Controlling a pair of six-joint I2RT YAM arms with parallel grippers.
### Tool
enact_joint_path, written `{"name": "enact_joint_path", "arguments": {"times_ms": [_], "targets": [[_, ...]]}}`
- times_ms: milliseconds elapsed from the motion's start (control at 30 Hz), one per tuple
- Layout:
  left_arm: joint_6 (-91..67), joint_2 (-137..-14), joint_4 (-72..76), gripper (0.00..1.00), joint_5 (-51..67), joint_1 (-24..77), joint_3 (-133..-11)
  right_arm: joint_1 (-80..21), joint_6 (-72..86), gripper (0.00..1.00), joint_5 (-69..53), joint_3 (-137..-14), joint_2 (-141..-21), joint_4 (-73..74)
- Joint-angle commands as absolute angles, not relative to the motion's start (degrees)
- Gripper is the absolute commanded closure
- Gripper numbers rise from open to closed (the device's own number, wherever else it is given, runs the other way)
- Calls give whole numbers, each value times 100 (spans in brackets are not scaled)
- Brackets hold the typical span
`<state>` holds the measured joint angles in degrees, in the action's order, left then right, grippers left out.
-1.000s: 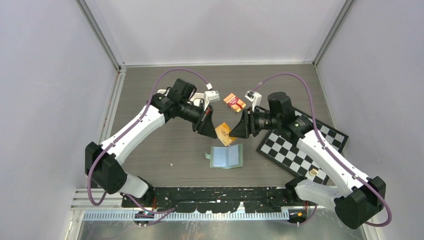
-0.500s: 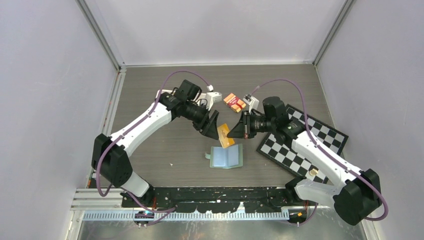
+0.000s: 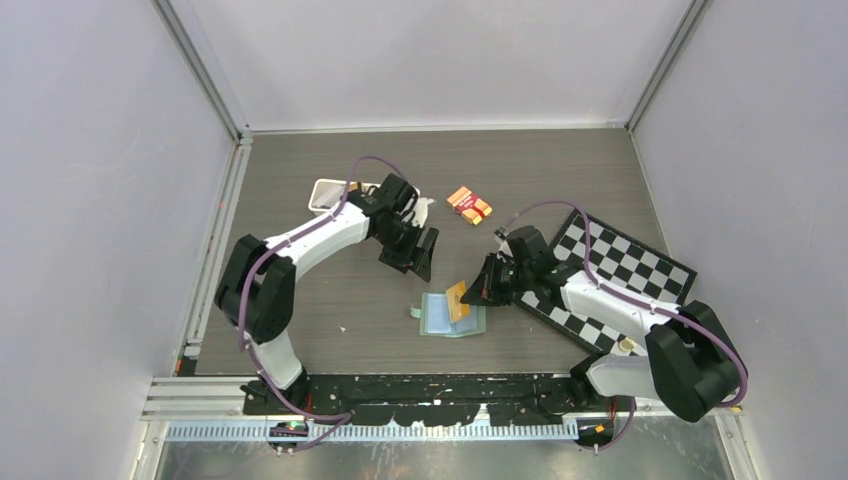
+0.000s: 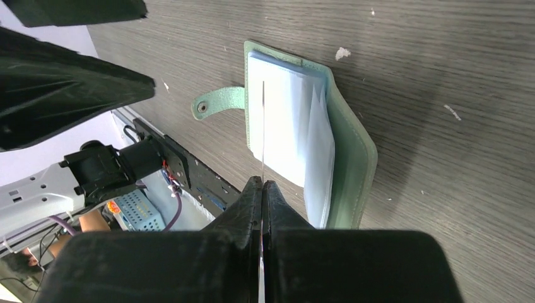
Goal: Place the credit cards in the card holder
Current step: Insert the credit card into the card holder.
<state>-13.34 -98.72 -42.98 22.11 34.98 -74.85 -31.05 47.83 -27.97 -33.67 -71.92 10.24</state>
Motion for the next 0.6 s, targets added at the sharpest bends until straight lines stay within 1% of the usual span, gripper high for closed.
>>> {"name": "enact_joint_path", "arguments": {"times_ms": [0, 400, 567], "targets": [[-1635, -10054, -4095, 32, 2192, 3512, -7430, -3137, 5007, 100, -2567, -3287, -7156, 787], [-1773, -10370, -4005, 42, 2258, 3801, -7282, -3173, 5012, 99, -2604, -2921, -6915, 876], [-1813, -10409, -4006, 44, 2246, 3850, -7189, -3189, 4986, 100, -2697, -2871, -6956, 726]]}}
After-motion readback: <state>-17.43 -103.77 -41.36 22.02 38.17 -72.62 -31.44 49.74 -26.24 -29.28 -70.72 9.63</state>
